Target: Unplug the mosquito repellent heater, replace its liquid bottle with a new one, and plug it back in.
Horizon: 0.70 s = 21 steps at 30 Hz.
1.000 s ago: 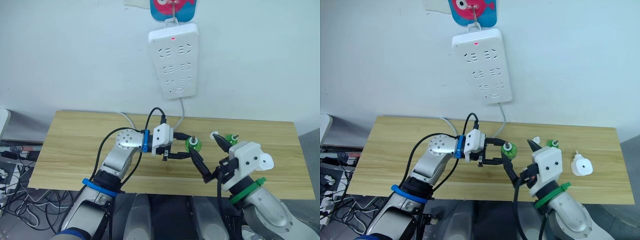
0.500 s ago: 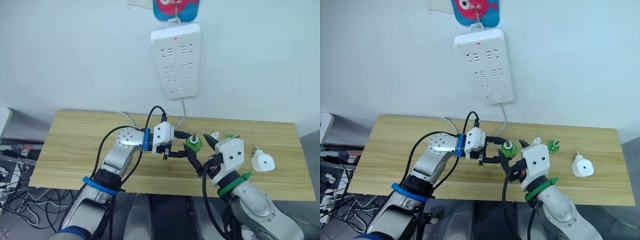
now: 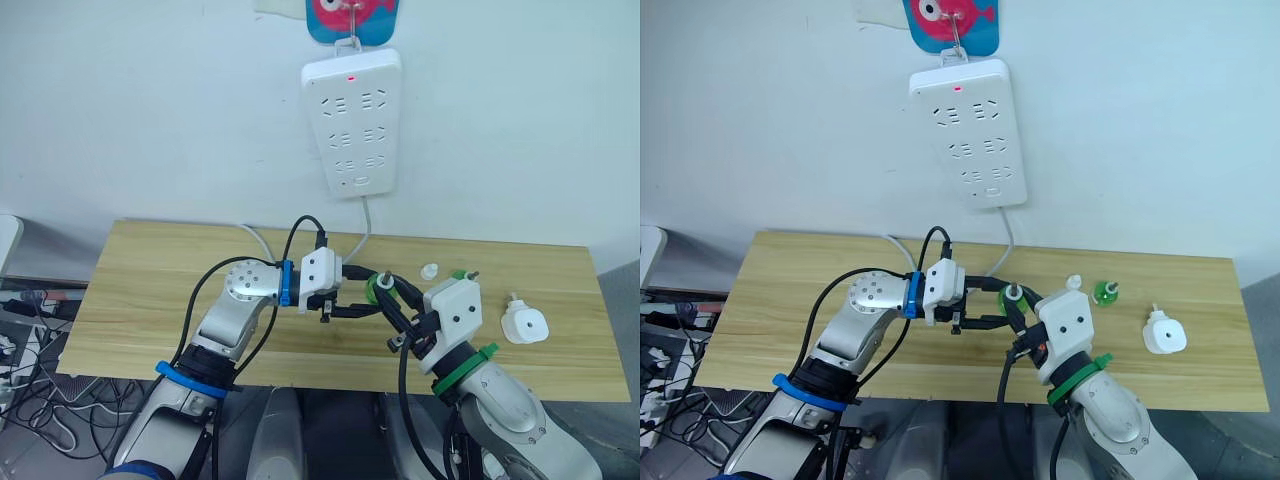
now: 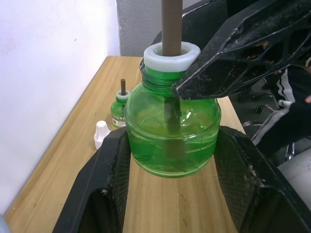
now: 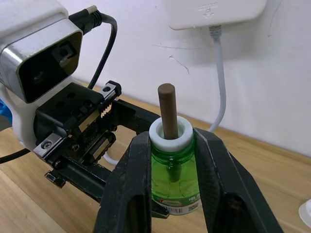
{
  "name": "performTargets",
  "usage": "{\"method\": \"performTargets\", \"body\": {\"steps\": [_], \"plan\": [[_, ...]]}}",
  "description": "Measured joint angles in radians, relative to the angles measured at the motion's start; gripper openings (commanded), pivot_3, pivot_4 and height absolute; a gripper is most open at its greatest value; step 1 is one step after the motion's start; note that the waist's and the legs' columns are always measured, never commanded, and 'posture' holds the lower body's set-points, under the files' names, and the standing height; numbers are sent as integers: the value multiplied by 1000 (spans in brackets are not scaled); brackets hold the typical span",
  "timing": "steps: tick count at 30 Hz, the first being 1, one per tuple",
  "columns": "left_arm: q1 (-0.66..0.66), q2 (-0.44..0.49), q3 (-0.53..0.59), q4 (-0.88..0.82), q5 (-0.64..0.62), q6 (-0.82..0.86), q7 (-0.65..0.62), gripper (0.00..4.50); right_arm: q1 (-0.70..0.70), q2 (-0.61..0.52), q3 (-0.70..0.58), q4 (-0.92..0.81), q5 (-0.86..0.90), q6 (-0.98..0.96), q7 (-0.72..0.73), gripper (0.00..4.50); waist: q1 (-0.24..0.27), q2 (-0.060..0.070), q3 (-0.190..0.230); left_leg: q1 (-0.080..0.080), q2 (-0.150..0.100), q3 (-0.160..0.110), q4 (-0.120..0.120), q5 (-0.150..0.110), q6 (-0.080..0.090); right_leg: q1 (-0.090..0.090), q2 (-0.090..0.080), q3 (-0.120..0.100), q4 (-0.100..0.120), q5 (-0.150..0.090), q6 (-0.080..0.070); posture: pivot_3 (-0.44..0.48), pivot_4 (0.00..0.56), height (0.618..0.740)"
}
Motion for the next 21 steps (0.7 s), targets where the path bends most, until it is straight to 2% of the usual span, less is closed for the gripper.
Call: {"method": "performTargets", "body": {"steps": [1,3,5,9,11,13,18,21], "plan": [[2,-1,0,-5,0,1,6,2170,1,5,-5,0,2,1,2,846,0,0,0,0,0,0,0,0,0,0,0,0,0,0,0,37,324,740],[5,-2,2,-14,-3,13,9,2901,7,18,-19,-3,9,6,5,846,0,0,0,0,0,0,0,0,0,0,0,0,0,0,0,34,331,740],[17,-11,9,-23,-29,24,9,3446,32,56,-50,-9,34,13,0,846,0,0,0,0,0,0,0,0,0,0,0,0,1,0,0,26,334,740],[53,-14,41,-68,-79,22,19,4484,94,187,-171,-26,147,52,-58,846,0,0,0,0,1,0,0,0,0,0,0,0,1,0,0,18,338,740],[68,-23,59,-88,-82,8,40,4484,93,258,-231,-30,223,74,-106,846,0,0,-1,0,1,0,0,0,0,0,0,0,1,0,0,18,338,740],[99,-58,78,-112,-74,-77,83,4484,75,355,-297,-47,391,86,-207,846,0,1,-1,0,1,0,0,0,0,0,0,0,1,0,0,-8,343,740],[128,-157,79,-126,2,-326,187,4484,32,358,-351,-66,793,46,-418,846,-2,0,-1,0,0,0,0,-2,3,0,-1,0,1,0,-1,-33,347,740],[115,-196,72,-78,41,-377,248,4484,-5,350,-376,-66,940,-24,-530,846,-3,0,-2,0,0,0,1,-2,4,0,-1,0,2,0,-1,-33,351,740]]}}
